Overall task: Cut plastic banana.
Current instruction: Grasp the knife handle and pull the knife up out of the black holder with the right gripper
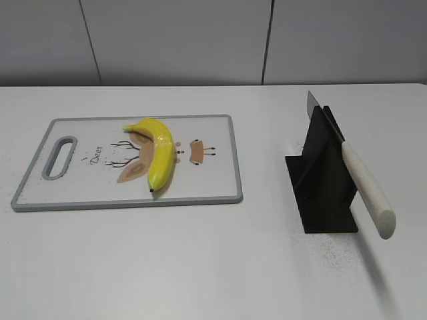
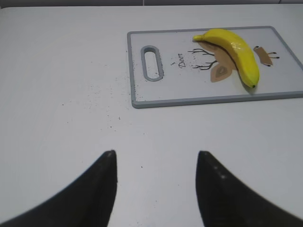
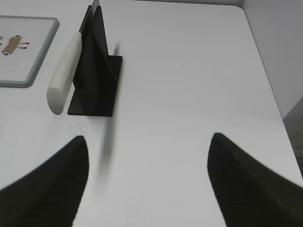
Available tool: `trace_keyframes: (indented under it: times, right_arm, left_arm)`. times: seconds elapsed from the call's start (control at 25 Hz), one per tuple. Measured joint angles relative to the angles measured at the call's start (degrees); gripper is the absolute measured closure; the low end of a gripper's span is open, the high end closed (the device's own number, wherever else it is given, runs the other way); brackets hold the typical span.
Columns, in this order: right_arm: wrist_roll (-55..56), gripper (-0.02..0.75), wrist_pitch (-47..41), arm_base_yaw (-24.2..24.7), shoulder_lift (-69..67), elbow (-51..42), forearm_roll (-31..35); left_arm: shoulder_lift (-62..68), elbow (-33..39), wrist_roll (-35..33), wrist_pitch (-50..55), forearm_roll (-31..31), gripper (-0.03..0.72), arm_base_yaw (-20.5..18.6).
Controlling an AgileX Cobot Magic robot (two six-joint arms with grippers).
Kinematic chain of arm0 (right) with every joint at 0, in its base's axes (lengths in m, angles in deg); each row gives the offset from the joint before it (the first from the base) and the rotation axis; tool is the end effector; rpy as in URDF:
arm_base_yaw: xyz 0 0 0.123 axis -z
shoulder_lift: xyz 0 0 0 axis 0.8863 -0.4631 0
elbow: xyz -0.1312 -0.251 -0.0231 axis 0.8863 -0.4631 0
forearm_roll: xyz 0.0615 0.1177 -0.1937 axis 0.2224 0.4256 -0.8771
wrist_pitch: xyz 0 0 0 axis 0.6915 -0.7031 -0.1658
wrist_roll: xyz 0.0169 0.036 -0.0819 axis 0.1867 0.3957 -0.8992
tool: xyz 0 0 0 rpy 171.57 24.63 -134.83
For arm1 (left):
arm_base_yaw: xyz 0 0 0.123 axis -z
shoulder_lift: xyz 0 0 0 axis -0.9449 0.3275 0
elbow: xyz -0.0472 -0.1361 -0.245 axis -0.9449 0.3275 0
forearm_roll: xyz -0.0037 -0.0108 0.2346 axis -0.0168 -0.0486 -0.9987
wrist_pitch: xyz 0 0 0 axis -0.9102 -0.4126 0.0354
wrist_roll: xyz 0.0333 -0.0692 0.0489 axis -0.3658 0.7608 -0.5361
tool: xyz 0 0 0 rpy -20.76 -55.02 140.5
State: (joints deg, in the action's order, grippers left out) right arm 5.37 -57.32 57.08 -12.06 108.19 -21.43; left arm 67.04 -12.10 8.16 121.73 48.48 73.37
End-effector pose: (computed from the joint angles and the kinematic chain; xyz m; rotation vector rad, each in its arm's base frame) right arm -0.0210 -0.0036 0.2731 -0.0781 2.0134 0.0430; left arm -0.0179 -0.0062 0.2589 0.1978 2.0807 -0.0440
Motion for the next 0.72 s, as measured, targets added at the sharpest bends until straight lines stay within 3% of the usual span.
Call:
trace_keyframes:
  times: [0.72]
  right_arm:
    - [0.0,0.146,0.0,0.0,0.0,0.0,0.0]
  left_arm:
    - [0.0,0.0,0.0,0.0,0.0,0.162,0.0]
